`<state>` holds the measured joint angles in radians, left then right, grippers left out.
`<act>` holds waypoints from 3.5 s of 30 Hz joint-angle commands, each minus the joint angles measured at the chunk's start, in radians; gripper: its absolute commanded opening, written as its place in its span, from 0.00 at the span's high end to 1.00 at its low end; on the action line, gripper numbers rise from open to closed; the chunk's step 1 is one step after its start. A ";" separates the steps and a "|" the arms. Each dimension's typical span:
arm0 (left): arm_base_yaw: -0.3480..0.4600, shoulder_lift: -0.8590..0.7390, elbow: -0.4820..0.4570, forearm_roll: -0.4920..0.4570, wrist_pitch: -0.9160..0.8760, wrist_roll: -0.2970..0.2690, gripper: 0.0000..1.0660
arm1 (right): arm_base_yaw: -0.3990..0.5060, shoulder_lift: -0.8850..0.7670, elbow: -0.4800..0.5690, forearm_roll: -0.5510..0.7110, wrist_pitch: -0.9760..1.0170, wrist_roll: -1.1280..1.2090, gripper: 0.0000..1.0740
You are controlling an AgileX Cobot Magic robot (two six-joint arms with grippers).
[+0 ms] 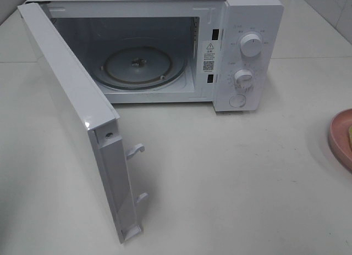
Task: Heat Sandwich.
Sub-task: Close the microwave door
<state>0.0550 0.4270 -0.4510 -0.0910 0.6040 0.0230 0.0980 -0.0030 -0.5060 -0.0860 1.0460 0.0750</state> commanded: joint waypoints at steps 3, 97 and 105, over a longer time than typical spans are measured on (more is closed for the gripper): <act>0.001 0.087 0.067 -0.006 -0.183 -0.003 1.00 | -0.009 -0.028 0.001 -0.001 -0.005 -0.016 0.30; -0.798 1.537 -0.656 -0.131 -1.153 0.004 1.00 | -0.009 -0.028 0.001 -0.002 -0.005 -0.013 0.30; -0.791 1.615 -0.767 -0.141 -1.131 0.010 1.00 | -0.009 -0.028 0.001 -0.002 -0.005 -0.013 0.30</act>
<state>-0.7530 2.0250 -1.1760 -0.1990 -0.5050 0.0270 0.0980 -0.0030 -0.5060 -0.0860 1.0460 0.0750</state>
